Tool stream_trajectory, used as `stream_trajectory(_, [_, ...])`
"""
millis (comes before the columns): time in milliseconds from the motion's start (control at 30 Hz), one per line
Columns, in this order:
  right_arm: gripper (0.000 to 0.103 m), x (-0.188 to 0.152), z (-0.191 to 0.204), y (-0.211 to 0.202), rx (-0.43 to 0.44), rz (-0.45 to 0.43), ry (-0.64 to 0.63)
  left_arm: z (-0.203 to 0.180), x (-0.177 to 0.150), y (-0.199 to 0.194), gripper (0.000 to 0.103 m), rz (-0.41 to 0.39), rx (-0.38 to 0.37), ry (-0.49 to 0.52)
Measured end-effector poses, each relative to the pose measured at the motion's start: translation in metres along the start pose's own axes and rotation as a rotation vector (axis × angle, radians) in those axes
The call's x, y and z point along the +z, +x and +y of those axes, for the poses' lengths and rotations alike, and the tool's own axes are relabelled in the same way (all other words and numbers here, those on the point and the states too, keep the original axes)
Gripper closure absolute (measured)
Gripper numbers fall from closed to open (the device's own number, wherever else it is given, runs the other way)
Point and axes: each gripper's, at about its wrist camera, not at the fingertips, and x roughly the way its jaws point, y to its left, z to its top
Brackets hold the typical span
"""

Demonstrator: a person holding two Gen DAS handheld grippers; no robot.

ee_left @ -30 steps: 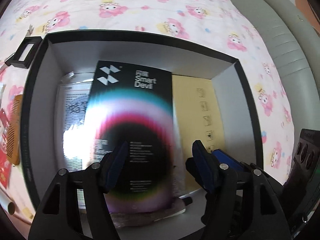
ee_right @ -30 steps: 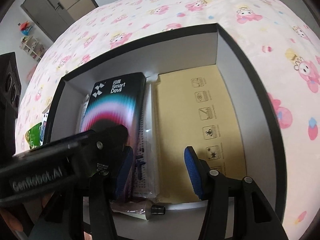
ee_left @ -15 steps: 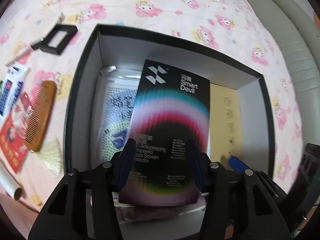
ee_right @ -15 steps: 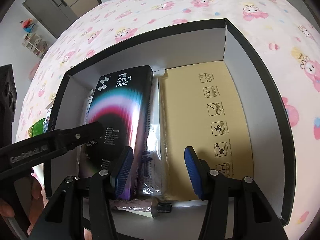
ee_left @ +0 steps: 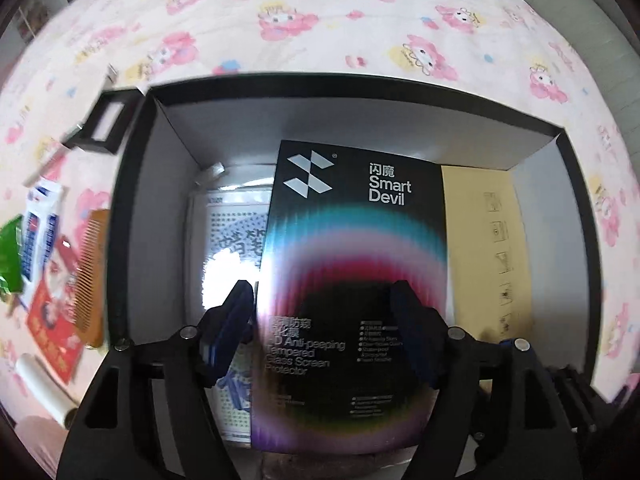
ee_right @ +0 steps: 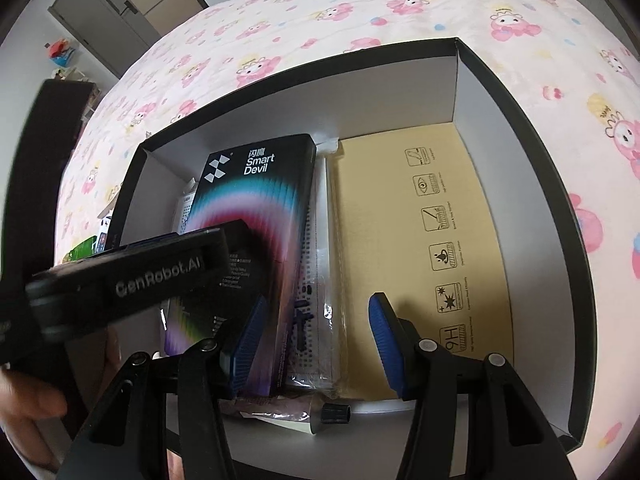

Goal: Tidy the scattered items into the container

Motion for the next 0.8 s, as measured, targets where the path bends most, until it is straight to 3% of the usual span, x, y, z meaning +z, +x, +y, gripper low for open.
stream_trajectory(200, [0.054,-0.006,0.006,-0.011,0.013,-0.007,-0.003,-0.001,-0.008,-0.002,0.032,0.056,-0.239,-0.003])
stream_trajectory(333, [0.052,-0.010,0.011,-0.021,-0.101,-0.079,-0.016,-0.013,-0.011,-0.006,0.034,0.049,-0.346,0.056])
stream_trajectory(367, [0.052,-0.009,0.012,-0.023,-0.114,-0.094,-0.018,-0.014,-0.011,-0.006,0.038,0.051,-0.353,0.056])
stream_trajectory(500, [0.052,-0.010,0.000,-0.022,-0.008,-0.046,0.029,-0.008,-0.012,-0.014,0.038,0.006,-0.375,0.040])
stream_trajectory(800, [0.051,-0.012,0.020,-0.024,-0.018,-0.049,-0.085,0.015,-0.023,-0.025,0.038,-0.040,-0.329,0.025])
